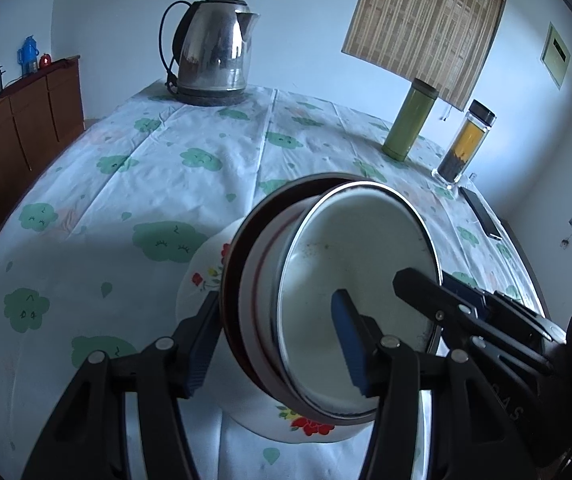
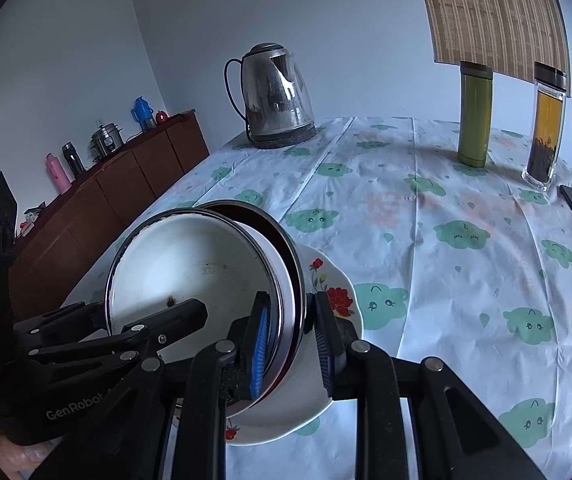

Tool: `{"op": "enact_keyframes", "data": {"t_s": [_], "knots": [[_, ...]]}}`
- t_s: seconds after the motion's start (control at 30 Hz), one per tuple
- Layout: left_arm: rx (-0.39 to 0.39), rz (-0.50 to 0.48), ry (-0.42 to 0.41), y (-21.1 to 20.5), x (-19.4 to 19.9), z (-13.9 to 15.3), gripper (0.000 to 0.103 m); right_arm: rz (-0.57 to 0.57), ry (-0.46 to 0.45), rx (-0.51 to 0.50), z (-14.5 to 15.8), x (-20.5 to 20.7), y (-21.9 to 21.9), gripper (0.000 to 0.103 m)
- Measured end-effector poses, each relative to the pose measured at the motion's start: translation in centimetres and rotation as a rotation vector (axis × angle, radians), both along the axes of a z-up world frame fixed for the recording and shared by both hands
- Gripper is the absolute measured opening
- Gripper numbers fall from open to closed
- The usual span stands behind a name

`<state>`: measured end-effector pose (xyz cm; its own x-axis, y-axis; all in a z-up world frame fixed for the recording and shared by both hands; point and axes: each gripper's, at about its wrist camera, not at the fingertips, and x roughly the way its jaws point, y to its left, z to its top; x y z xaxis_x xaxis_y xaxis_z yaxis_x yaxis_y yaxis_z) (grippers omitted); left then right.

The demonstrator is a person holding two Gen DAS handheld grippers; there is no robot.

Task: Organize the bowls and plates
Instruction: 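Lower the bowl stack onto the red-flower plate with both tools, then open both tools and withdraw them from the bowl stack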

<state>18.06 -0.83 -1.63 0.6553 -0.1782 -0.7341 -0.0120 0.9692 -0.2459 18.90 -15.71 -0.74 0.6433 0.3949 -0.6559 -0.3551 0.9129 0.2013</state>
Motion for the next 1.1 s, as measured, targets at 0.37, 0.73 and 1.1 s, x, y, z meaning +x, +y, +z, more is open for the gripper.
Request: {"op": "enact_keyframes", "data": {"t_s": [0.37, 0.73, 1.1], "knots": [[-0.066, -0.039, 0.073, 0.4, 1.0, 0.1, 0.054, 0.003, 0.066, 0.035, 0.0, 1.4, -0.6, 0.024], [-0.076, -0.049, 0.070, 0.8, 1.7, -0.4, 0.060, 0.030, 0.100, 0.079, -1.2, 3.3, -0.4, 0.038], [0.038, 0.046, -0.088, 1.0, -1.1, 1.6, 0.077, 0.016, -0.083, 0.100, 0.5, 1.0, -1.7, 0.073]]}}
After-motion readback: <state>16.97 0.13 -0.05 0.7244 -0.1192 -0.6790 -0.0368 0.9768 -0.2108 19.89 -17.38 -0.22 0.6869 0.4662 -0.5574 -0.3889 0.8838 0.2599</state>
